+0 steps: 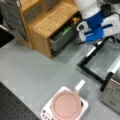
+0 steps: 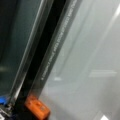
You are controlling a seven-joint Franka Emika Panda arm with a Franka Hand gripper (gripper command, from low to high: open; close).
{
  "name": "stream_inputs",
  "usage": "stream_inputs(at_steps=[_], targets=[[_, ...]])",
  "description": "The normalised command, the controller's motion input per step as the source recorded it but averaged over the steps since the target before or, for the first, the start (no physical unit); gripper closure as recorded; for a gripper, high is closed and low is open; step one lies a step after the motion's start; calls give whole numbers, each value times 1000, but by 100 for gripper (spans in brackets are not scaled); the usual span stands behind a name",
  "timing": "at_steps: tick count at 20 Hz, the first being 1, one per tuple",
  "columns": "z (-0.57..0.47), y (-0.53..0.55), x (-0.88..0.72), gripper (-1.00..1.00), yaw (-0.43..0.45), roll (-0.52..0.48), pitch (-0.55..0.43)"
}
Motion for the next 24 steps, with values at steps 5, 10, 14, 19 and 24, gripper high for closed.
stream_inputs(at_steps=[5,10,14,19,24], targets=[[254,153,66,-100,380,-164,98],[142,71,40,-100,419,-97,22],[10,43,41,-100,370,-58,-35],[-148,68,109,-100,363,108,-97],[-215,105,119,-100,305,259,-126]])
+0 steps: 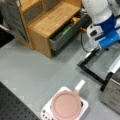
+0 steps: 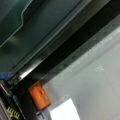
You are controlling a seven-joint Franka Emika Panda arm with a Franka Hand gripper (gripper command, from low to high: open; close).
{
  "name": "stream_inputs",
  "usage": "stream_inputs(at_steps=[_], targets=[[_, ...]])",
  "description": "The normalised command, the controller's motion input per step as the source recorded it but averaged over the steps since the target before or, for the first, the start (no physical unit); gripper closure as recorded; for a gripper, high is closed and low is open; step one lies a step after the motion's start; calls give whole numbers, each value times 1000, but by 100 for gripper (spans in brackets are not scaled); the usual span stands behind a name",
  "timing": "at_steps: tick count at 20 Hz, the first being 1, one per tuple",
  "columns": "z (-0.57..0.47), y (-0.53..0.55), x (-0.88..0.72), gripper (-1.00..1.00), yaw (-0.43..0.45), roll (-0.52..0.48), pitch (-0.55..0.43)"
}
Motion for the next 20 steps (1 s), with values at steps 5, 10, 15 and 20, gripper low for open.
stream_inputs(at_steps=[5,10,15,20], targets=[[-153,115,52,-100,191,360,-40],[-68,138,-29,-100,102,388,34],[-141,234,-63,-100,47,334,-1],[-207,336,-72,-100,5,220,-56]])
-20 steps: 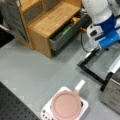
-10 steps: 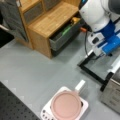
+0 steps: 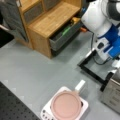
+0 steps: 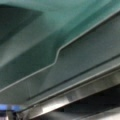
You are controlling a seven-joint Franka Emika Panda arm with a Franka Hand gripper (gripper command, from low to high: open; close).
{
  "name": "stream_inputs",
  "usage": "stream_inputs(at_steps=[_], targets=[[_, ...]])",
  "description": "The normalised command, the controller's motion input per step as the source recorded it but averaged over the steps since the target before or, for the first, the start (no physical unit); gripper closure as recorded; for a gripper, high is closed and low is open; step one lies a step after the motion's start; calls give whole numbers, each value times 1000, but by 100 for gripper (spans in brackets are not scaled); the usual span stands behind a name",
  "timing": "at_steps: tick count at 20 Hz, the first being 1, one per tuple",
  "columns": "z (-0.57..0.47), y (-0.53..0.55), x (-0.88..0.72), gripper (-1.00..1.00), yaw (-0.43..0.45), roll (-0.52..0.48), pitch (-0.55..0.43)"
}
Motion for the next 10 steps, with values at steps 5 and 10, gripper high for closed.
stream_inputs(at_steps=[5,10], targets=[[-141,182,-12,-100,-30,125,-89],[-53,49,31,-100,-81,50,-134]])
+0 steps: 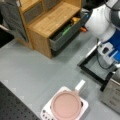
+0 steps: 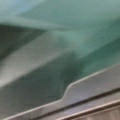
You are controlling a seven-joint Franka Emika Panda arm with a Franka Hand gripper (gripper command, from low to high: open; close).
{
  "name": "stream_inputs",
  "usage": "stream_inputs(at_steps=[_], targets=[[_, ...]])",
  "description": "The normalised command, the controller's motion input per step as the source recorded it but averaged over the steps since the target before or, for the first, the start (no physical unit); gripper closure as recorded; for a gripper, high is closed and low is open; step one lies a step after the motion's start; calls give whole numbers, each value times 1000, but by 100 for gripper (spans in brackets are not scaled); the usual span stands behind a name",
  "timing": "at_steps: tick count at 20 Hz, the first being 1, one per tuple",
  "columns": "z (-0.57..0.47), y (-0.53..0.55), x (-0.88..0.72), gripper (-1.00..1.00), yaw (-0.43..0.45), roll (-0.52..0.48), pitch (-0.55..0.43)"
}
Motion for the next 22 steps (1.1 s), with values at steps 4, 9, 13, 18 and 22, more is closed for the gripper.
stream_inputs(at_steps=[4,9,13,18,22], targets=[[-78,64,19,-100,-80,44,-149],[-131,123,18,-100,-80,69,-144],[-142,133,23,100,-90,96,-139],[-138,114,6,100,-84,107,-124],[-120,51,-19,100,-68,95,-103]])
